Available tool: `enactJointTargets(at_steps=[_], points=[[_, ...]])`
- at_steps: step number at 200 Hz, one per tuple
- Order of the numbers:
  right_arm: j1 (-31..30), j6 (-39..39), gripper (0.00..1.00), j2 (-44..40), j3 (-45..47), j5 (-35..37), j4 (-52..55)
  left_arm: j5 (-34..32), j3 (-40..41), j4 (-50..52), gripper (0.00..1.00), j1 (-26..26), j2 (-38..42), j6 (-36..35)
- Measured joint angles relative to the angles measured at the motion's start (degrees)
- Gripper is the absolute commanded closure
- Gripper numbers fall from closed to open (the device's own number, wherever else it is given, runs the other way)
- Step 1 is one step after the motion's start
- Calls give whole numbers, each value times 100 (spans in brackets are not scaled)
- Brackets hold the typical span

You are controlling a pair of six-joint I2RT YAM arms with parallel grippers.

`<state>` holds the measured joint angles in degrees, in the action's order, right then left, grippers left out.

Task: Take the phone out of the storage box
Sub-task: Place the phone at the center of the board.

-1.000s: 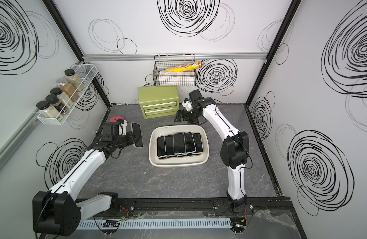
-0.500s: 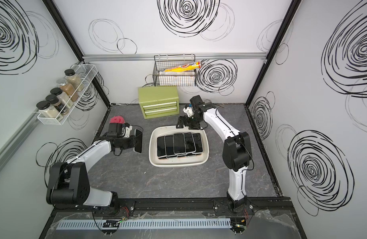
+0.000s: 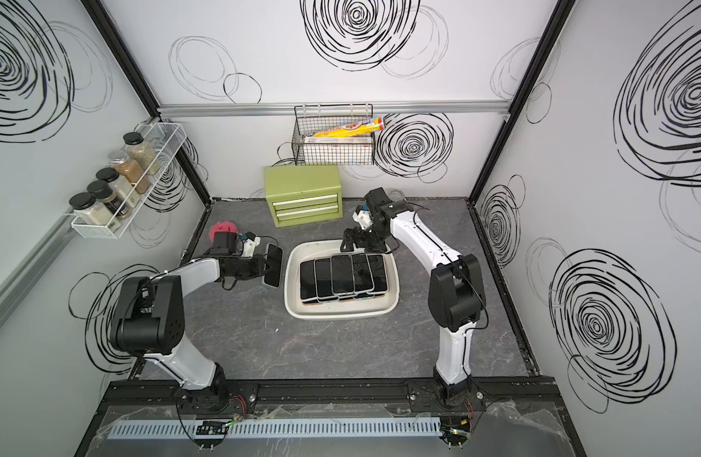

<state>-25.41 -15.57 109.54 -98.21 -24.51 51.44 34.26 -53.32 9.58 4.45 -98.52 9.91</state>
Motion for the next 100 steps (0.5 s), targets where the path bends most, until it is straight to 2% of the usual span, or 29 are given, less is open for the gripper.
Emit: enactJointTargets(at_steps=[68,100], points=[[0,-2,6,-31,70,116,-26,323,-177,-160,98,22,-343,17],[0,-4,6,-87,83,153,-33,297,-177,-181,90,35,-369,52]])
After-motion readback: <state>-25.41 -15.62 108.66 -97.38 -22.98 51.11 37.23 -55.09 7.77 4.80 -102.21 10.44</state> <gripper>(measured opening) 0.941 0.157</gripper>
